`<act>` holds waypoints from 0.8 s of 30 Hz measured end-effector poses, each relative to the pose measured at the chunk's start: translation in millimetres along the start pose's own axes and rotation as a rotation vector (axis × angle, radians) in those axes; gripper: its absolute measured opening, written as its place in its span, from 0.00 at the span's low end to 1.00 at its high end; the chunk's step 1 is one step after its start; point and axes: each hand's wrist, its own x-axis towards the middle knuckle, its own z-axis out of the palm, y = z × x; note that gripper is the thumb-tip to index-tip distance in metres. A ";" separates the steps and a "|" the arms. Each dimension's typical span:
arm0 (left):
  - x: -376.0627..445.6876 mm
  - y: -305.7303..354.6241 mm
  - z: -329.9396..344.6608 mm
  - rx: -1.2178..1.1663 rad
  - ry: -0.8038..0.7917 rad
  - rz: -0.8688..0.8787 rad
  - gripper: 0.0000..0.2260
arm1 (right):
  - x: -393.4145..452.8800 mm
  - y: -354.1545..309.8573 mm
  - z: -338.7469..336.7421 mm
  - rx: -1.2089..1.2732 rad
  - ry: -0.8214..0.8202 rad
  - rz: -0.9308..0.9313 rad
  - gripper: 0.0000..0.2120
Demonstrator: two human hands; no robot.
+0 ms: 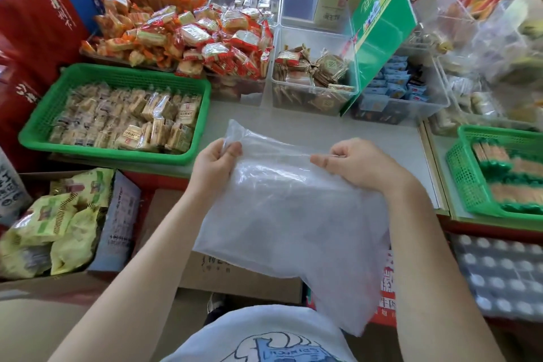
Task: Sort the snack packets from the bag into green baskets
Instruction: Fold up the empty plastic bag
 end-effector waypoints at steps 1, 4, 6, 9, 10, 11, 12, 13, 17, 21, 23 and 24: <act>-0.1 -8.1 3.8 -0.011 0.010 -0.027 0.14 | -1.7 1.8 -5.6 -0.053 -0.037 0.026 0.28; 3.6 -39.6 1.0 0.002 0.078 -0.094 0.15 | 1.9 21.8 -9.1 -0.171 -0.203 0.121 0.28; 3.2 -60.1 -7.7 0.094 0.117 -0.120 0.16 | 12.9 44.5 2.9 -0.191 -0.286 0.157 0.26; -6.4 -81.2 -13.9 0.112 0.120 -0.186 0.17 | 32.1 77.2 35.3 -0.068 -0.229 0.173 0.21; -9.9 -85.0 -13.5 0.086 0.107 -0.219 0.16 | 36.7 84.0 46.4 -0.047 -0.185 0.184 0.20; -13.0 -88.5 -12.3 0.064 0.086 -0.247 0.14 | 41.5 90.4 57.1 -0.057 -0.132 0.190 0.20; -16.0 -91.1 -11.5 0.056 0.058 -0.282 0.11 | 45.8 94.9 67.3 -0.089 -0.074 0.186 0.21; -19.4 -93.7 -11.2 0.049 0.016 -0.327 0.08 | 50.5 98.4 77.7 -0.126 -0.021 0.180 0.21; -34.4 -127.1 -15.7 0.006 -0.086 -0.542 0.13 | 68.2 107.2 118.6 -0.402 0.153 0.129 0.16; -38.1 -169.0 -27.4 -0.063 0.085 -0.669 0.06 | 67.8 97.5 176.4 -0.374 0.467 -0.139 0.17; -33.7 -188.1 -32.3 -0.025 0.170 -0.711 0.04 | 59.4 94.8 209.3 -0.353 0.487 -0.260 0.14; -31.8 -196.5 -33.3 -0.006 0.201 -0.725 0.06 | 54.8 94.9 223.5 -0.358 0.415 -0.280 0.14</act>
